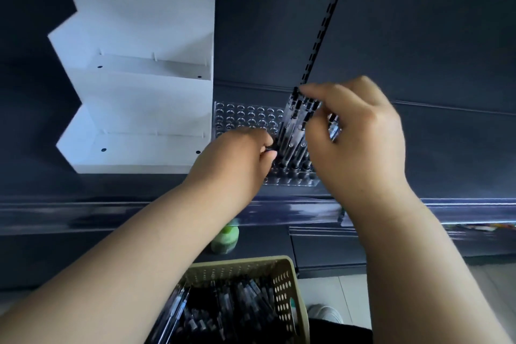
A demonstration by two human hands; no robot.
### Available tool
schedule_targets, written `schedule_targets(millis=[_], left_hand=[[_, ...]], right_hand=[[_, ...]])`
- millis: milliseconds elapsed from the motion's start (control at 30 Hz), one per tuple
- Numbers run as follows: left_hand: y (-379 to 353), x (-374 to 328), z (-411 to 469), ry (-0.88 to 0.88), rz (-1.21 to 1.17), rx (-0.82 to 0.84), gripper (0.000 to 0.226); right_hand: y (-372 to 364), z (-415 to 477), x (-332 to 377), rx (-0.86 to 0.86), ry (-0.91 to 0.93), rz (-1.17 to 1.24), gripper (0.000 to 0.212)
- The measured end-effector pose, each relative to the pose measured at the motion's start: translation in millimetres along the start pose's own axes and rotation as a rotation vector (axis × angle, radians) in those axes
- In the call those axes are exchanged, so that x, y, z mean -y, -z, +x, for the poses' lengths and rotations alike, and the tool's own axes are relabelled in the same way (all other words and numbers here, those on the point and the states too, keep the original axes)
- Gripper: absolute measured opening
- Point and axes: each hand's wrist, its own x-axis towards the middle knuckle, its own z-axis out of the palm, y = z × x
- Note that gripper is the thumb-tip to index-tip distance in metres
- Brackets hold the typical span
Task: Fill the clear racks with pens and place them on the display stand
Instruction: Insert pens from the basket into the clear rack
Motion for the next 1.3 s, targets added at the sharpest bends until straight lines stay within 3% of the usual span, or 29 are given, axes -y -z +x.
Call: schedule_targets(millis=[133,233,367,500,733,933,1133,1300], left_hand=[[20,3,-35,-0.165,0.280,-0.025,0.026],[32,11,-69,-0.151,0.390,0.042,0.027],[34,30,-119,-0.030,0.402,0.165,0.033],[27,45,-160,0.120,0.432,0.295,0.027],[-4,63,-217,0.372,0.422,0.581,0.021],[-33,73,-240,0.483,0.443,0.689,0.038],[-49,72,-227,0.490,0.504,0.687,0.035],[-64,76,-219,0.551,0.592,0.713,0.034]], right_hand=[[0,-29,14,0.077,0.056,0.010,0.033],[0,-55,22,0.214,0.087,0.024,0.031],[-2,-95,22,0.470,-0.020,-0.015,0.029],[-5,-142,18,0.715,-0.253,-0.083,0.031],[-26,-225,28,1.014,-0.508,-0.117,0.033],[-34,-258,34,1.028,-0.629,-0.092,0.031],[-49,-247,30,0.962,-0.629,-0.143,0.027],[-66,-244,25,1.028,-0.675,-0.230,0.028]])
